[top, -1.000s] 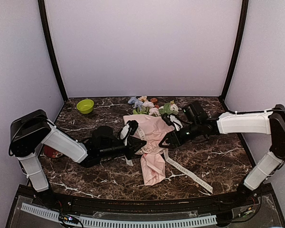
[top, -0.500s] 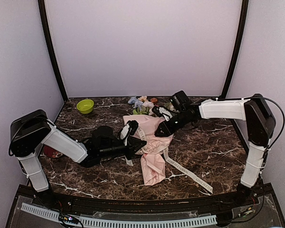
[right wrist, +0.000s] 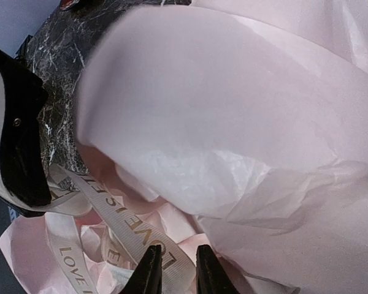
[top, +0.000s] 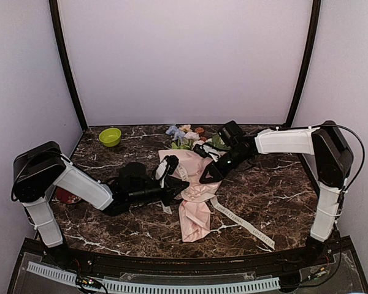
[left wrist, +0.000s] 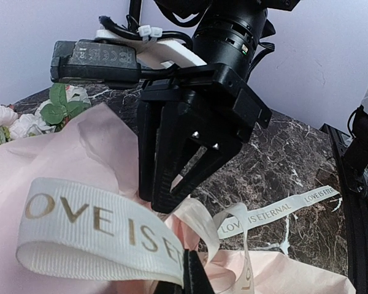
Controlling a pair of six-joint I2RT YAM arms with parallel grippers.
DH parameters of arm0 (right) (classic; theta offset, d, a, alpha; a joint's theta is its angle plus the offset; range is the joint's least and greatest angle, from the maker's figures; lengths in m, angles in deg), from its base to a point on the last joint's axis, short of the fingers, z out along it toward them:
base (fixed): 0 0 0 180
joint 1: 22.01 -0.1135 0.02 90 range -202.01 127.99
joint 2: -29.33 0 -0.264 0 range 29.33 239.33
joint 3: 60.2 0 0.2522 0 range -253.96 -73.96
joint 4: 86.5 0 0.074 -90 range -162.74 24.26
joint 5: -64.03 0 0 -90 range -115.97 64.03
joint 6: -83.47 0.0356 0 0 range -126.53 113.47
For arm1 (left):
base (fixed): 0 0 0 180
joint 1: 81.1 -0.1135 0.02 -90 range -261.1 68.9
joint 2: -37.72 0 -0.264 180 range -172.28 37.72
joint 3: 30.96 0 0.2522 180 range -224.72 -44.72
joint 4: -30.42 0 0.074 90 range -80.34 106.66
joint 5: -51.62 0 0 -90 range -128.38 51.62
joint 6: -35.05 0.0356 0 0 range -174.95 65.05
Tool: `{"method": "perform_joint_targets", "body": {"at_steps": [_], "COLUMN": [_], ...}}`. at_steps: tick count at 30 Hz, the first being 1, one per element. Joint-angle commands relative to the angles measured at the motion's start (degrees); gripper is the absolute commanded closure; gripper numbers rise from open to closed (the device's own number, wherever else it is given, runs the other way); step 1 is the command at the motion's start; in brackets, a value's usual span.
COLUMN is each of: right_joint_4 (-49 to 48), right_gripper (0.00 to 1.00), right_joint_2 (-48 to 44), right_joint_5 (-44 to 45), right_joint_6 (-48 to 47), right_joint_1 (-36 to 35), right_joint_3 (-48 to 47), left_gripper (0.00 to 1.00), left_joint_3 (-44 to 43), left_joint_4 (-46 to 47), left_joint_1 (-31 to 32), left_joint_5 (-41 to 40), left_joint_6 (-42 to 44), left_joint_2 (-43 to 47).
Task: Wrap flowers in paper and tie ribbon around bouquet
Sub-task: Cross the half-tied ribbon over the folded bouquet.
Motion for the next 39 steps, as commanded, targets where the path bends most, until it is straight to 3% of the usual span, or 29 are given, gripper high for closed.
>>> {"method": "perform_joint_targets", "body": {"at_steps": [1, 7, 13, 17, 24, 30, 39], "right_joint_4": [0.35, -2.75, -2.36, -1.30, -1.50, -8.74, -11.63], "right_gripper": [0.80, 0.80, 0.81, 0.81, 0.73, 0.68, 0.56], "right_joint_2": [-0.52, -2.77, -1.12, 0.36, 1.52, -3.74, -3.26], "right_joint_5": [-3.65, -2.23, 4.72, 3.10, -1.83, -7.37, -2.87], "right_joint_6": [-1.73, 0.11, 0.66, -0.36, -0.27, 2.85, 4.87], "right_joint_1": [0.20, 0.19, 0.16, 0.02, -0.08, -0.13, -2.59], "right_joint_3": [0.43, 3.19, 2.25, 0.75, -1.18, 3.23, 6.11], "left_gripper": [1.00, 1.00, 1.00, 1.00, 1.00, 1.00, 1.00], "left_joint_3": [0.73, 0.90, 0.91, 0.95, 1.08, 1.09, 1.17], "left_joint_4": [-0.15, -0.22, -0.85, -1.01, -0.96, -0.88, -0.79], "left_joint_1": [-0.11, -0.11, -0.11, -0.11, -0.11, -0.11, -0.11], "left_joint_5": [0.49, 0.58, 0.74, 0.60, 0.41, 0.40, 0.44], "left_joint_6": [0.72, 0.72, 0.90, 0.91, 0.90, 1.14, 1.01], "left_joint_2": [1.91, 2.07, 2.46, 2.55, 2.48, 3.23, 3.13]}}
